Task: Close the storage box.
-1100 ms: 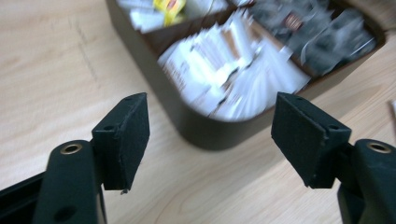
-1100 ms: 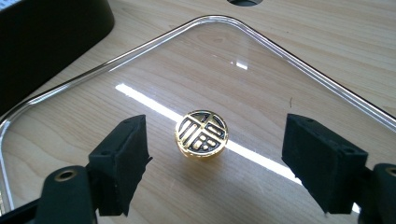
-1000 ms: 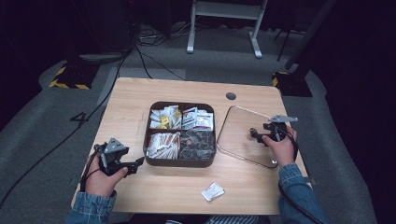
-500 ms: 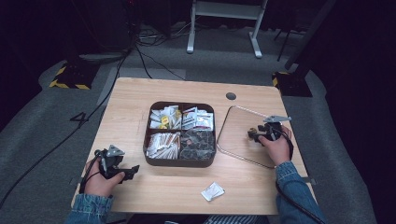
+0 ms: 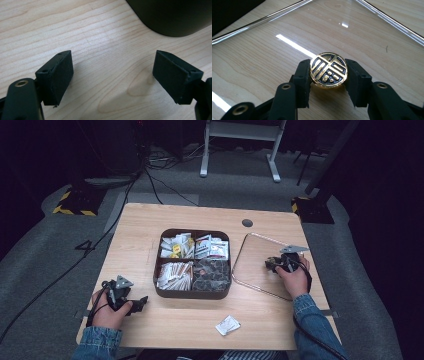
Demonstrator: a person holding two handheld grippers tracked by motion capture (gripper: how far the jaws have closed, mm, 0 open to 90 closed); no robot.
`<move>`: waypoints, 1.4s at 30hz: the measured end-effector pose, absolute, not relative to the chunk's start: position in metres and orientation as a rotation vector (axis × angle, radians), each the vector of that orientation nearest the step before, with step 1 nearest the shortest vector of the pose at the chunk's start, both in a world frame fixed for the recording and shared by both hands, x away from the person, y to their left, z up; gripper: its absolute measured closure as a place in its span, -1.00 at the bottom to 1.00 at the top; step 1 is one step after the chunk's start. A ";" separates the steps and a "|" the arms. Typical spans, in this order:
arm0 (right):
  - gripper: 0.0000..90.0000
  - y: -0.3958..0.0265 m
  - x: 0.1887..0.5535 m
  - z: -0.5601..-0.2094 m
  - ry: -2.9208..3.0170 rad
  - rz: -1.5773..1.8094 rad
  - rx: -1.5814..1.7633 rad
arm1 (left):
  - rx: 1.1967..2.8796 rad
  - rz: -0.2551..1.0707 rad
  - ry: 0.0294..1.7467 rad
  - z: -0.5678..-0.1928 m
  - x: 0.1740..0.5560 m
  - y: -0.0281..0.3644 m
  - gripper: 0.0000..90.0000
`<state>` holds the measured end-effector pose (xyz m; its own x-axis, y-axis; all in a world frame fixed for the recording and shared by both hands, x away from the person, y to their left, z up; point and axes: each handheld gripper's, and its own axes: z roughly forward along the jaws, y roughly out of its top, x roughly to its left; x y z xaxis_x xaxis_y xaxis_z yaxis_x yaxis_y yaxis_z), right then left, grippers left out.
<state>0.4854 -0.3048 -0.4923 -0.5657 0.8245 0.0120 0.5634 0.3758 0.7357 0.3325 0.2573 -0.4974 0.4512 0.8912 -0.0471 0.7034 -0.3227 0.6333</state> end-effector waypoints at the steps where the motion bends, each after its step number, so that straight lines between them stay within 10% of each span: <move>1: 0.31 -0.305 0.485 -0.492 2.282 1.015 1.210 | 2.122 0.425 1.322 -0.498 0.333 0.257 -0.63; 42: 0.31 -0.302 0.466 -0.438 2.228 1.230 1.102 | 2.076 0.473 1.271 -0.505 0.331 0.258 -0.69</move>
<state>0.4658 -0.3019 -0.4378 -0.6277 0.7767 0.0512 0.4571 0.3145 0.8320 0.3309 0.2575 -0.5054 0.4653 0.8847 -0.0293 0.6504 -0.3192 0.6893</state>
